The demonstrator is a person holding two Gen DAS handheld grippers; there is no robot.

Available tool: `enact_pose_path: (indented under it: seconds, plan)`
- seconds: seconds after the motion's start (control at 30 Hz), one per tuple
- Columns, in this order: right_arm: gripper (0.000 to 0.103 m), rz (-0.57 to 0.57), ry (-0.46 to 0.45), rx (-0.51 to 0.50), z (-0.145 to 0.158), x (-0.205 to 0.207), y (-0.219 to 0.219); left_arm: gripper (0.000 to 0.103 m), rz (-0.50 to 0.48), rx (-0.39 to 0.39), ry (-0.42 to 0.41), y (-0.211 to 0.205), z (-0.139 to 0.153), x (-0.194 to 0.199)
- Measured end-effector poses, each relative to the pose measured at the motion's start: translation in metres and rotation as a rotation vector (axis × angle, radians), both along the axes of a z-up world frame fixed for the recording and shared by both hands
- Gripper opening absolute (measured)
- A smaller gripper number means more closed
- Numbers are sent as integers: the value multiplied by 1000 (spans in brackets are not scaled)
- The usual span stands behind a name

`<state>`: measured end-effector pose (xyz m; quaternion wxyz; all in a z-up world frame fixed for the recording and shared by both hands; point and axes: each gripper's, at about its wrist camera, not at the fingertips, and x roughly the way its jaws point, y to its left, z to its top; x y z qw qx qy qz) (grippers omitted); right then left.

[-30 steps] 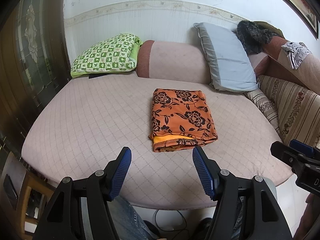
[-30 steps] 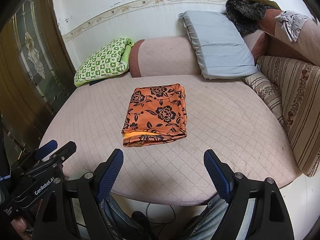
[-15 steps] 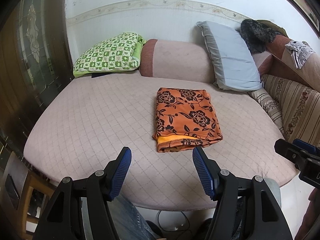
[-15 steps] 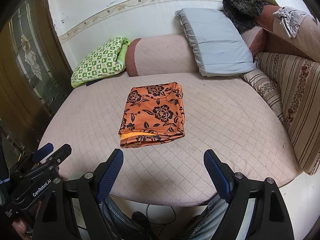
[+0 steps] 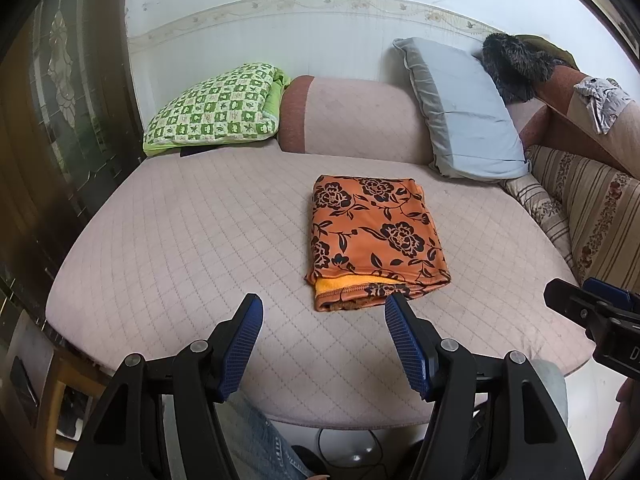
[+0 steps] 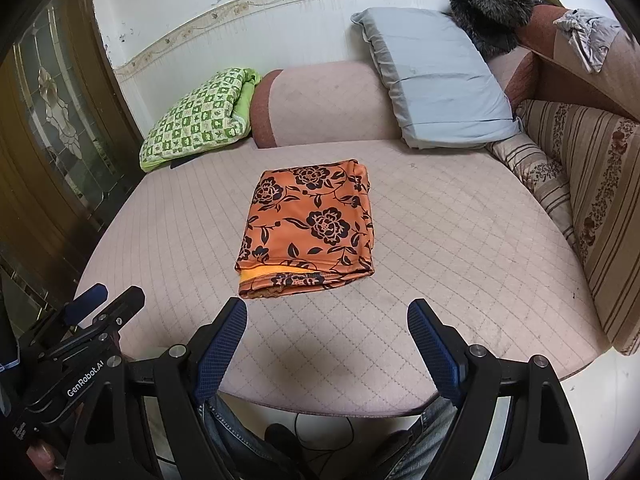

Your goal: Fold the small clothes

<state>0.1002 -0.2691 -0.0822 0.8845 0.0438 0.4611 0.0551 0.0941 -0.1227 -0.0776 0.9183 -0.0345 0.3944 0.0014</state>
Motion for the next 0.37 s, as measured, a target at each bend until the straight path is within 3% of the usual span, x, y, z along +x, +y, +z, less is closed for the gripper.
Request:
enact_pose_path:
  seconds: [0.37]
  plan:
    - [84, -8, 14, 21, -16, 18, -9, 64, -10, 43, -53, -7, -9, 11]
